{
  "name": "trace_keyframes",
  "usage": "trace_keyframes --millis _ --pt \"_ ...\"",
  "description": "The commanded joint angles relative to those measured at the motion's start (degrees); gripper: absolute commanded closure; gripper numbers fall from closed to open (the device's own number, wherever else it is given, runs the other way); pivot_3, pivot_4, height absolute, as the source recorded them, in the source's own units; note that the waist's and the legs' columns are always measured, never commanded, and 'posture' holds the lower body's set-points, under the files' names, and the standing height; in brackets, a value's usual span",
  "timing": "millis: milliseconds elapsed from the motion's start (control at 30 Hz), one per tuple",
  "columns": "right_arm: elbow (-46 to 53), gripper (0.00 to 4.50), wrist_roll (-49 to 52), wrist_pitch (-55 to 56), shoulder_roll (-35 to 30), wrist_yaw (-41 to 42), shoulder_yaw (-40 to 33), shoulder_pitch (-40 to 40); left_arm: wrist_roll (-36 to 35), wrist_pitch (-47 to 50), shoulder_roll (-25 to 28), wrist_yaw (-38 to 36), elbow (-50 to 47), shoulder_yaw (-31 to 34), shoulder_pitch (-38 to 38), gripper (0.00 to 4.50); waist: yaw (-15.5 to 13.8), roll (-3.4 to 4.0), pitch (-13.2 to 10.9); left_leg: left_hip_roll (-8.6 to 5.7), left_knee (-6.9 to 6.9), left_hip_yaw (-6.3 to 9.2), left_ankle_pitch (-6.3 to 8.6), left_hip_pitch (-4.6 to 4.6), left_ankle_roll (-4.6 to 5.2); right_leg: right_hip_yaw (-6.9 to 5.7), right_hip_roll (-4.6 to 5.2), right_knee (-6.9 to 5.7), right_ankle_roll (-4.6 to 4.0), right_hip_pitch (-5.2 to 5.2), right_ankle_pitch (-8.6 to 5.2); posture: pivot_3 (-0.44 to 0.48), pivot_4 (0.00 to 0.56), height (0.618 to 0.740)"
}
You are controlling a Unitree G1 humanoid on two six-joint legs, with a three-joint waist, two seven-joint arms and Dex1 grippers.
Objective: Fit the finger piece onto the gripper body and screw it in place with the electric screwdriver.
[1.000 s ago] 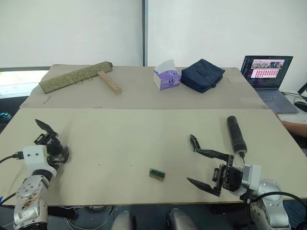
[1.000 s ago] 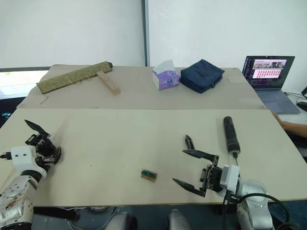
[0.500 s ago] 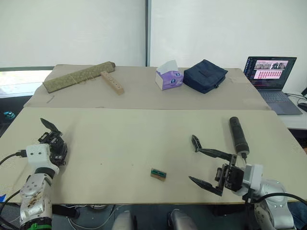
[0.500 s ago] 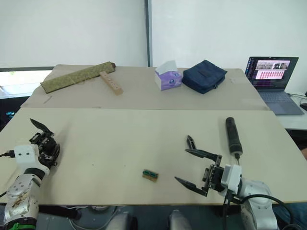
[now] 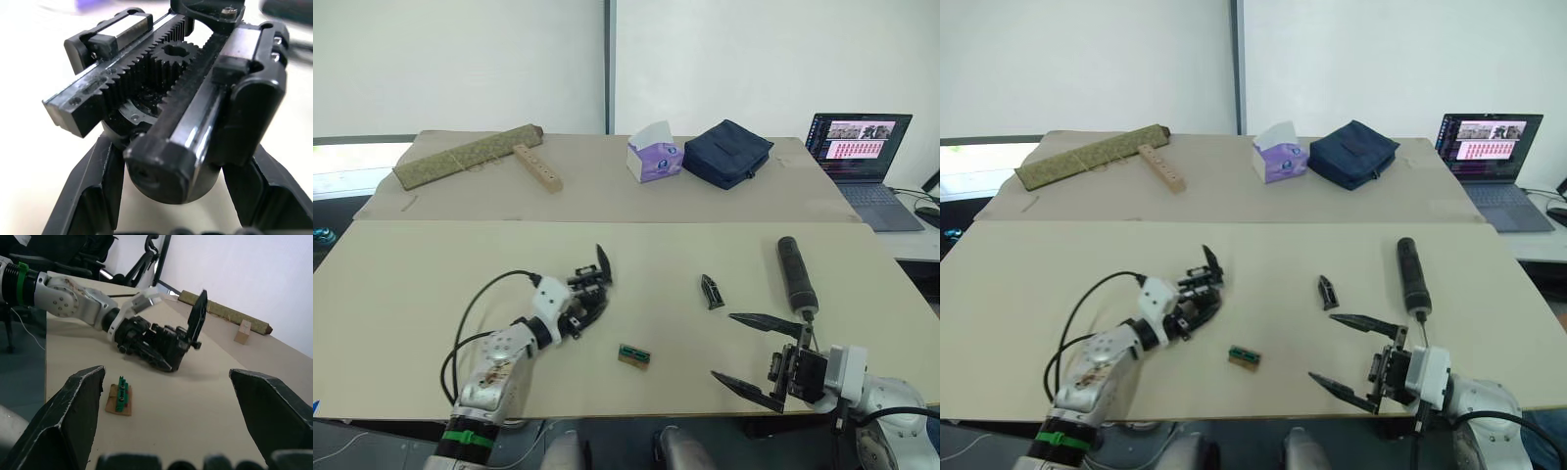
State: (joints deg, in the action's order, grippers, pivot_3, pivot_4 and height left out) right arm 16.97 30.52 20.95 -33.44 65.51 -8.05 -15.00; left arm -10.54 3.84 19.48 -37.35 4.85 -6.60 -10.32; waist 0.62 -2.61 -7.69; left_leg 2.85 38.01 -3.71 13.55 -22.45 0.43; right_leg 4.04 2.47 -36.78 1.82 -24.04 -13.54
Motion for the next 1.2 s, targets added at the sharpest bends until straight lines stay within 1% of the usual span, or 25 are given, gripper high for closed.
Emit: trace_keyframes --millis 33,200,333,467,600,667,733,767,1000,1133,1167,1200 --pt "2.8 0.00 0.7 0.2 -0.2 -1.3 -1.5 -0.5 1.6 -2.5 -1.6 -1.1 1.4 -2.2 -3.2 2.16 -0.1 0.03 0.0 -0.02 0.00 0.00 0.00 0.00 0.00 0.01 0.01 0.01 0.01 0.00 0.00 0.000 0.150 0.740" --pt "3.8 0.00 0.1 0.1 -0.3 -2.8 -1.4 -1.3 4.0 -6.1 -1.3 -5.1 4.6 -5.2 -4.9 2.16 -0.9 0.07 0.0 -0.07 0.00 -0.01 0.00 -0.03 0.00 0.02 0.07 0.06 0.04 0.03 -0.02 0.000 0.150 0.740" --pt "4.2 0.00 -0.1 -0.2 -0.5 -3.4 -1.2 -1.4 3.4 -5.6 -2.0 -7.4 4.0 -6.4 -5.1 2.16 -1.1 0.08 0.0 -0.07 0.00 -0.03 0.00 -0.03 0.00 0.04 0.08 0.08 0.04 0.02 -0.02 0.000 0.150 0.740" --pt "4.0 0.00 0.1 -0.4 -0.9 -3.4 -1.3 -1.1 3.8 -5.9 -2.3 -7.5 3.7 -6.3 -4.6 2.16 -1.2 0.12 0.1 -0.07 0.00 -0.03 0.00 -0.02 0.00 0.04 0.08 0.07 0.05 0.03 -0.02 0.000 0.150 0.740" --pt "3.9 0.00 0.4 -0.2 -1.3 -3.2 -1.5 -1.5 3.0 -5.0 -2.2 -9.2 3.6 -6.6 -3.4 2.16 -1.2 0.16 0.1 -0.07 0.00 -0.03 0.00 -0.02 0.00 0.04 0.08 0.08 0.05 0.03 -0.03 0.000 0.150 0.740" --pt "3.7 0.00 0.5 -0.1 -1.5 -3.0 -1.6 -1.5 2.9 -4.3 -1.7 -9.4 3.4 -6.3 -2.7 1.11 -1.2 0.18 0.1 -0.07 0.00 -0.03 0.00 -0.02 0.00 0.04 0.08 0.08 0.06 0.03 -0.03 0.000 0.150 0.740" --pt "3.5 0.00 0.7 0.0 -1.6 -2.9 -1.7 -1.6 2.7 -4.0 -1.4 -9.3 3.1 -5.6 -2.3 0.21 -1.2 0.19 0.1 -0.06 0.00 -0.03 0.00 -0.01 0.00 0.04 0.08 0.07 0.06 0.03 -0.03 0.000 0.150 0.740" --pt "3.5 0.00 0.8 -0.1 -1.6 -2.9 -1.8 -1.5 2.3 -3.7 -1.1 -9.4 2.9 -5.1 -2.1 0.04 -1.2 0.20 0.1 -0.06 0.00 -0.03 0.00 0.00 0.00 0.04 0.07 0.07 0.06 0.04 -0.03 0.000 0.150 0.740" --pt "3.7 0.00 1.3 -0.4 -1.7 -3.0 -1.9 -1.5 1.1 -3.8 3.2 -12.3 2.8 -3.5 -0.5 0.04 -0.4 0.35 0.2 0.00 0.00 -0.01 0.01 0.07 0.01 0.03 0.01 0.01 0.02 0.05 -0.07 0.000 0.150 0.740" --pt "4.0 0.00 1.2 -0.6 -1.8 -3.1 -2.1 -1.7 -0.3 -5.1 4.9 -13.9 7.2 -0.9 -3.3 0.04 0.0 0.38 0.2 0.00 -0.01 -0.01 0.01 0.11 0.01 0.03 0.01 -0.02 0.01 0.07 -0.07 0.000 0.150 0.740" --pt "4.1 0.00 1.2 -0.7 -1.8 -3.2 -2.1 -1.8 -0.7 -5.4 5.4 -15.1 8.2 -0.6 -3.9 0.04 0.1 0.38 0.2 0.00 -0.01 -0.01 0.00 0.12 0.01 0.03 0.00 -0.02 0.05 0.07 -0.09 0.000 0.150 0.740" --pt "4.3 0.00 1.1 -0.9 -1.9 -3.3 -2.1 -1.7 -1.4 -5.7 6.5 -17.9 9.8 -0.6 -4.8 0.04 0.1 0.39 0.2 0.00 -0.01 -0.01 0.01 0.12 0.01 0.03 0.00 -0.03 0.05 0.07 -0.09 0.000 0.150 0.740"
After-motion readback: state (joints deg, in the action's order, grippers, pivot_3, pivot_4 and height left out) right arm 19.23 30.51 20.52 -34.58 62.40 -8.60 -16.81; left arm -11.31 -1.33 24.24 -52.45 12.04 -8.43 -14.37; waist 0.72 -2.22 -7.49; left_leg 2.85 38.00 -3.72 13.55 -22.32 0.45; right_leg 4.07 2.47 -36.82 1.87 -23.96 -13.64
